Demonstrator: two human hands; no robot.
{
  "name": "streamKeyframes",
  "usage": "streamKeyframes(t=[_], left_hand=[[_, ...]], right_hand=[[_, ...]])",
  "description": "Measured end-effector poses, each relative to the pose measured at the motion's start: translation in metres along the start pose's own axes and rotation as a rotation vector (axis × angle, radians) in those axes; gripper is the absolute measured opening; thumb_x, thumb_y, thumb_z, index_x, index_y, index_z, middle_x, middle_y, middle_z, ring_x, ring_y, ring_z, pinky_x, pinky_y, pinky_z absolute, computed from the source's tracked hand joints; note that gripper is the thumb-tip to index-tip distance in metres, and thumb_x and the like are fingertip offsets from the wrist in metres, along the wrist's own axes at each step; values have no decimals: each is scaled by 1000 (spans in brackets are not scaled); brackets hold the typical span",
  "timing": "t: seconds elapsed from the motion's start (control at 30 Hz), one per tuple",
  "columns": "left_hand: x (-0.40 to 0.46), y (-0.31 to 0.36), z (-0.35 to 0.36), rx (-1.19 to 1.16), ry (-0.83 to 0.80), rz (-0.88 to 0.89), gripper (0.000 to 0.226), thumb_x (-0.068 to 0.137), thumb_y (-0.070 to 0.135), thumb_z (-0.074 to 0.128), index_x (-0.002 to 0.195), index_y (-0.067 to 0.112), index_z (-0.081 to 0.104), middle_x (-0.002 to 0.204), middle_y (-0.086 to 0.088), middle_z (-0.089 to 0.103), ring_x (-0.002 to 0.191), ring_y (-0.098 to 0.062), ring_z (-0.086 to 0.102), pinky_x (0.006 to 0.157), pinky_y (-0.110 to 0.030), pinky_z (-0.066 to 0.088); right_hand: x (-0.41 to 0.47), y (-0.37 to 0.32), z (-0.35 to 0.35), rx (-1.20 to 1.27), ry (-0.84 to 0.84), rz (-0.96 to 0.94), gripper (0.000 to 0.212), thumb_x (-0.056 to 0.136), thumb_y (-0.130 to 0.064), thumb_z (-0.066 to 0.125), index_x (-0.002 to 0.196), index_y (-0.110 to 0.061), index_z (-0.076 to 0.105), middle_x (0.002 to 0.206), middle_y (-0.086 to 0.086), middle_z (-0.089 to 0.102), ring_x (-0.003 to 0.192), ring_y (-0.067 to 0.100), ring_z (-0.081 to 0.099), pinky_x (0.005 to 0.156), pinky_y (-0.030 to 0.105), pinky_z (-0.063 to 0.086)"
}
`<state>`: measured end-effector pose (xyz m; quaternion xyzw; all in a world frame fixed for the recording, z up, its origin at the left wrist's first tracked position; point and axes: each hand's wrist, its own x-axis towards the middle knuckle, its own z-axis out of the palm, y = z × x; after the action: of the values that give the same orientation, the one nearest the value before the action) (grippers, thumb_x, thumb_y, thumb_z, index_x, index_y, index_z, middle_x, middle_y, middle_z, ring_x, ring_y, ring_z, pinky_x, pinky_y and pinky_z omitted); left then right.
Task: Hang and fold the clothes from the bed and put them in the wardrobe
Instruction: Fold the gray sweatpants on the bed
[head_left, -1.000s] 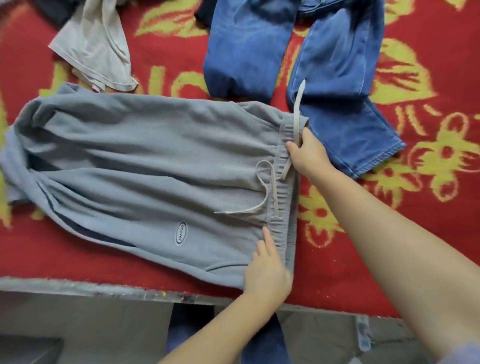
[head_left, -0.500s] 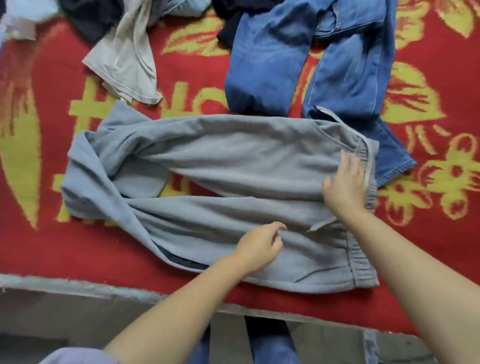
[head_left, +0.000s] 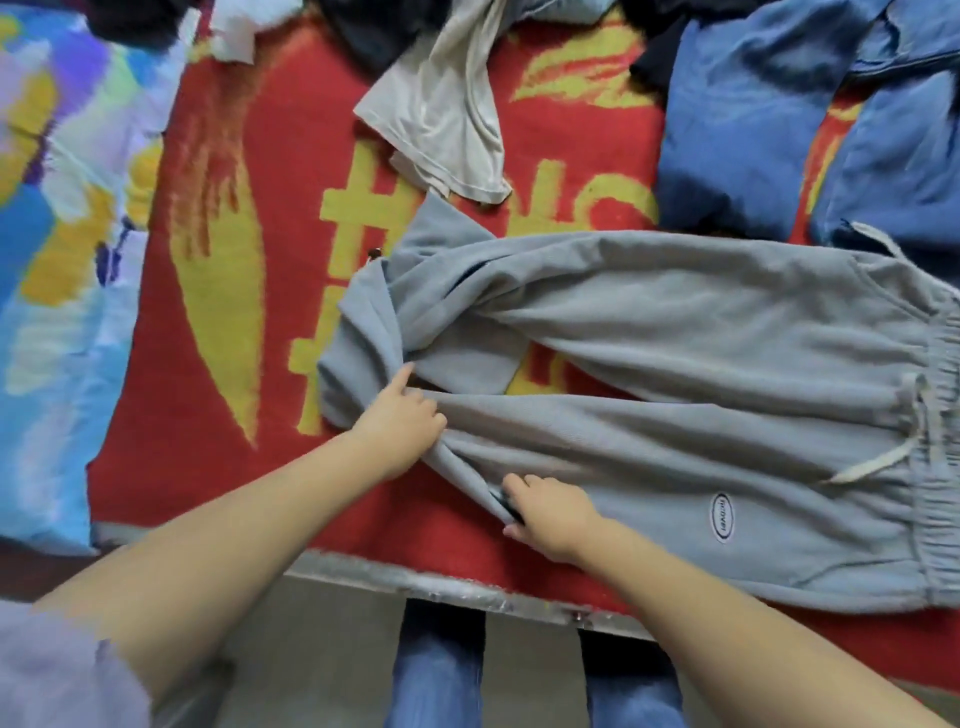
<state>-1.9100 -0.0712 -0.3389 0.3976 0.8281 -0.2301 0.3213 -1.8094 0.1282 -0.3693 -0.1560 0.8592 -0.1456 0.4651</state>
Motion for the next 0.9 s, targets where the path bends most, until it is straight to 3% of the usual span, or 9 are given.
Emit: streamKeyframes(t=[0.2, 0.33, 0.4, 0.5, 0.6, 0.67, 0.73, 0.83, 0.9], left_hand=[[-32, -90, 7, 84, -36, -96, 19, 87, 13, 54, 98, 23, 65, 101, 3, 70, 95, -19, 64, 90, -31, 33], [-79, -117, 15, -51, 457, -127, 18, 57, 1, 72, 67, 13, 64, 59, -5, 61, 57, -25, 62, 71, -36, 43], [-102, -121, 40, -93, 714, -217, 18, 62, 4, 64, 78, 12, 68, 64, -6, 59, 63, -27, 61, 73, -38, 37], [-133, -127, 84, -198, 848, -457, 30, 78, 8, 47, 100, 16, 65, 71, -5, 54, 70, -28, 56, 77, -42, 32], [-153, -124, 130, -291, 628, -544, 37, 71, 10, 49, 106, 15, 63, 80, -11, 57, 79, -31, 53, 82, -48, 35], [-155, -116, 151, -354, 114, -366, 49, 76, 24, 62, 124, 16, 57, 103, -13, 60, 101, -31, 55, 97, -53, 33], [-145, -109, 153, -406, -154, -225, 54, 83, 48, 60, 130, 21, 53, 117, -6, 56, 114, -28, 51, 103, -45, 30], [-112, -100, 128, -630, 232, -245, 34, 85, 32, 49, 101, 7, 66, 96, -12, 63, 89, -34, 63, 76, -41, 49], [-82, -98, 112, -602, 479, -311, 25, 80, 10, 54, 102, 2, 65, 100, -17, 63, 91, -36, 63, 78, -44, 51]], right_hand=[[10, -18, -22, -81, -171, 31, 22, 85, -25, 55, 105, -17, 51, 107, 13, 63, 97, 32, 59, 65, 30, 35], [3, -33, -43, -96, -412, 9, 15, 88, -27, 57, 97, -19, 49, 99, 8, 62, 85, 27, 55, 67, 32, 40], [6, -42, -45, -126, -565, 5, 18, 89, -24, 56, 103, -12, 54, 97, 8, 66, 80, 25, 55, 71, 35, 44], [14, -56, -40, -239, -768, 31, 21, 91, -18, 55, 105, -3, 61, 102, 14, 71, 78, 24, 61, 77, 37, 51], [20, -64, -34, -389, -883, 4, 29, 94, -22, 56, 112, -1, 65, 109, 12, 70, 91, 26, 64, 89, 39, 52], [28, -63, -37, -323, -751, -31, 30, 94, -24, 55, 113, -3, 64, 107, 11, 68, 95, 28, 62, 88, 40, 52], [37, -56, -52, 13, -309, -12, 24, 94, -21, 50, 112, -12, 63, 108, 8, 66, 98, 28, 61, 83, 36, 50], [54, -34, -82, 230, 430, 114, 23, 94, -16, 48, 111, -13, 63, 109, 9, 64, 100, 30, 59, 80, 36, 47], [62, -17, -96, 86, 419, 258, 27, 95, -22, 48, 116, -11, 60, 117, 12, 58, 108, 32, 54, 85, 39, 46]])
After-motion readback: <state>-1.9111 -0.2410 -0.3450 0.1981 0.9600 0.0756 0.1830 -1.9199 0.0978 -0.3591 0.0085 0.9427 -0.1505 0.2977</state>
